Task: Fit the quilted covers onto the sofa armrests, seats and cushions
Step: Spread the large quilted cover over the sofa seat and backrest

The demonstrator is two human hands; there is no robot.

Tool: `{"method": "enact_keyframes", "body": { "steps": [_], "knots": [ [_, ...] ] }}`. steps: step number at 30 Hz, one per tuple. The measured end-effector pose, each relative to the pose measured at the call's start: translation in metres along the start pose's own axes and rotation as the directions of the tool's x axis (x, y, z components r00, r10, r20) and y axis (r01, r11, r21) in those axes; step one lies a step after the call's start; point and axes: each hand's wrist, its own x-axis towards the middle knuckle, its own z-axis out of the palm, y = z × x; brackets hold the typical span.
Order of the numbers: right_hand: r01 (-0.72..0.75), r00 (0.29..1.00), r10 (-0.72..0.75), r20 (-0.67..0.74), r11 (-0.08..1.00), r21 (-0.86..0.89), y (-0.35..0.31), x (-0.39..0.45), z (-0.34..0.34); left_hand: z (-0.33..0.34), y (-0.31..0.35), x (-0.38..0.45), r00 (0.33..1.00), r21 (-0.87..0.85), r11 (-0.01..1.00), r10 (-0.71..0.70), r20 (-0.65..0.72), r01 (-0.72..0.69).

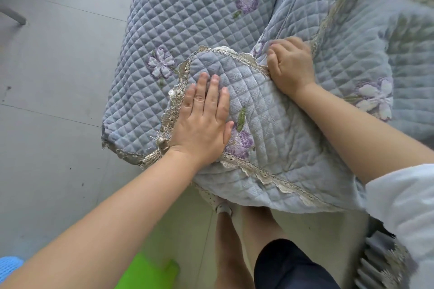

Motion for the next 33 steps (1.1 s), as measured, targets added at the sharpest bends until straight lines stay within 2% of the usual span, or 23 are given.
{"method": "enact_keyframes", "body": {
  "steps": [1, 4, 5, 7, 9, 10, 11, 12, 13, 15, 17, 19, 21, 23, 25, 26, 28, 30, 33],
  "knots": [
    [0.015, 0.999, -0.016, 0.028, 0.999, 0.029, 0.003, -0.008, -0.006, -0.002, 0.001, 0.0, 1.0, 0.004, 1.0, -0.007, 0.02, 0.007],
    [0.057, 0.969, -0.09, 0.229, 0.987, 0.149, 0.023, -0.051, -0.038, -0.008, 0.004, -0.001, 0.999, 0.134, 0.99, -0.047, 0.005, 0.046],
    [0.087, 0.965, -0.127, 0.231, 0.981, 0.175, 0.033, -0.069, -0.052, -0.012, 0.007, -0.001, 0.999, 0.169, 0.984, -0.047, -0.003, 0.047],
    [0.135, 0.985, -0.149, 0.083, 0.978, 0.159, 0.057, -0.1, -0.073, -0.008, 0.009, -0.002, 0.998, 0.199, 0.978, -0.058, 0.01, 0.055],
    [0.079, 0.994, -0.069, -0.08, 0.987, 0.137, 0.084, -0.123, -0.083, -0.007, 0.01, -0.006, 0.994, 0.127, 0.989, -0.081, 0.072, 0.071],
    [0.035, 0.992, -0.021, -0.124, 0.993, 0.111, 0.099, -0.133, -0.087, -0.005, 0.012, -0.007, 0.998, 0.084, 0.996, -0.044, 0.036, 0.041],
    [-0.028, 0.99, 0.039, -0.134, 0.996, 0.086, 0.112, -0.142, -0.089, -0.006, 0.019, -0.008, 1.0, 0.068, 0.998, 0.011, -0.009, -0.01],
    [-0.091, 0.991, 0.097, -0.092, 0.994, 0.066, 0.124, -0.148, -0.089, -0.007, 0.027, -0.007, 0.997, 0.066, 0.995, 0.073, 0.018, -0.074],
    [-0.094, 0.995, 0.095, -0.026, 0.995, 0.029, 0.135, -0.153, -0.088, -0.007, 0.039, -0.005, 0.988, 0.058, 0.986, 0.155, 0.015, -0.156],
    [0.085, 0.981, -0.074, 0.178, 0.995, -0.051, 0.153, -0.156, -0.085, -0.003, 0.062, -0.003, 0.973, 0.025, 0.974, 0.224, 0.059, -0.226],
    [0.356, 0.882, -0.317, 0.349, 0.933, -0.052, 0.159, -0.153, -0.091, 0.003, 0.08, -0.004, 0.984, -0.119, 0.985, 0.136, 0.116, -0.122],
    [0.506, 0.795, -0.48, 0.37, 0.862, 0.029, 0.171, -0.163, -0.106, 0.003, 0.098, -0.009, 0.989, -0.243, 0.968, 0.089, 0.115, -0.059],
    [0.646, 0.692, -0.62, 0.369, 0.76, 0.066, 0.182, -0.187, -0.111, 0.005, 0.112, -0.014, 0.989, -0.403, 0.913, 0.107, 0.104, -0.057],
    [0.727, 0.597, -0.696, 0.4, 0.679, 0.097, 0.188, -0.213, -0.105, 0.008, 0.13, -0.02, 0.976, -0.483, 0.861, 0.208, 0.056, -0.156],
    [0.671, 0.616, -0.62, 0.486, 0.737, 0.089, 0.203, -0.221, -0.09, 0.015, 0.157, -0.021, 0.953, -0.343, 0.894, 0.301, -0.017, -0.288],
    [0.645, 0.652, -0.599, 0.464, 0.76, 0.075, 0.207, -0.22, -0.079, 0.019, 0.167, -0.022, 0.954, -0.288, 0.913, 0.299, -0.015, -0.29],
    [0.658, 0.719, -0.629, 0.296, 0.753, 0.002, 0.206, -0.216, -0.062, 0.019, 0.187, -0.019, 0.97, -0.226, 0.945, 0.243, -0.007, -0.238],
    [0.605, 0.79, -0.592, 0.158, 0.794, -0.049, 0.203, -0.21, -0.049, 0.019, 0.193, -0.018, 0.983, -0.22, 0.958, 0.184, -0.019, -0.183],
    [0.535, 0.843, -0.529, 0.098, 0.843, -0.059, 0.203, -0.212, -0.043, 0.015, 0.197, -0.018, 0.994, -0.233, 0.97, 0.092, 0.059, -0.076]
  ]
}}
